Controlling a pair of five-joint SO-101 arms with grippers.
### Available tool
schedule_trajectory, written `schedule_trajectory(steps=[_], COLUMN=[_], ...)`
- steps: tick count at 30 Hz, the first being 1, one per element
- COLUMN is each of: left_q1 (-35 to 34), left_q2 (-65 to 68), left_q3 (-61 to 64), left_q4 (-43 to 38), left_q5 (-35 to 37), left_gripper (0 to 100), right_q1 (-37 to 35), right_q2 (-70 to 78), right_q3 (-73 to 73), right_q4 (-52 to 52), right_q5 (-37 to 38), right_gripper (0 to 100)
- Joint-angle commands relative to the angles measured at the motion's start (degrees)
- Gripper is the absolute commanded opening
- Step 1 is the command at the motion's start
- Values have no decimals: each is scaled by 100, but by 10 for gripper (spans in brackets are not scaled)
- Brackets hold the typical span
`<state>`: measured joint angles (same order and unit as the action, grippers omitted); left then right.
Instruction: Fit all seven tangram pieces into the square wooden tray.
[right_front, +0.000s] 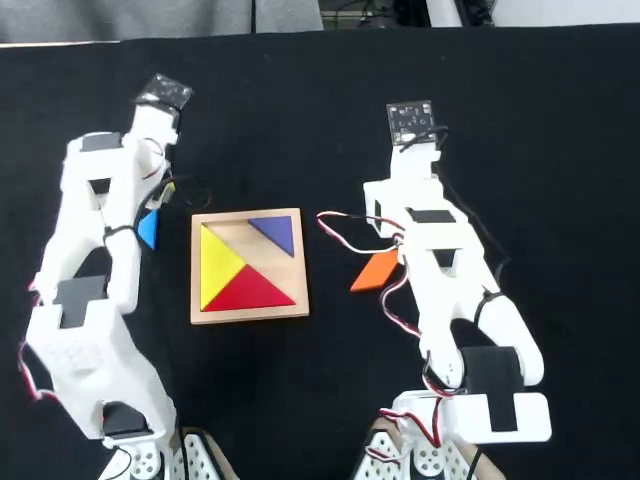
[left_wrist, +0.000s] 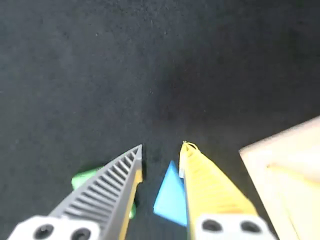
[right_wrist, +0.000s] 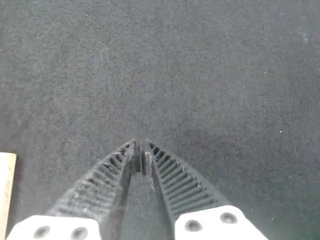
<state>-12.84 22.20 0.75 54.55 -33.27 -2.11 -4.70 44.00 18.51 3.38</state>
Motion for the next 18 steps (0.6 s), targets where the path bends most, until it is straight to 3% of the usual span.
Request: schedule_trajectory(steps=[1,11,15,18], left_q1=[-31,-470,-470,-453], left_q2=[167,281,229,229], left_q3=[-40,22,-31,-171], left_q4=[-387,-343,457,536], left_q5=[-62,-70,-607,-686], left_gripper=[134,134,134,134], right_q1=[-62,-70,-70,-79], right_q2=[-13,-13,-13,-13], right_q3=[-251,-251,-251,-251], right_q4=[-132,-132,-132,-132], right_q5=[53,53,53,53], right_gripper=[24,25,25,25])
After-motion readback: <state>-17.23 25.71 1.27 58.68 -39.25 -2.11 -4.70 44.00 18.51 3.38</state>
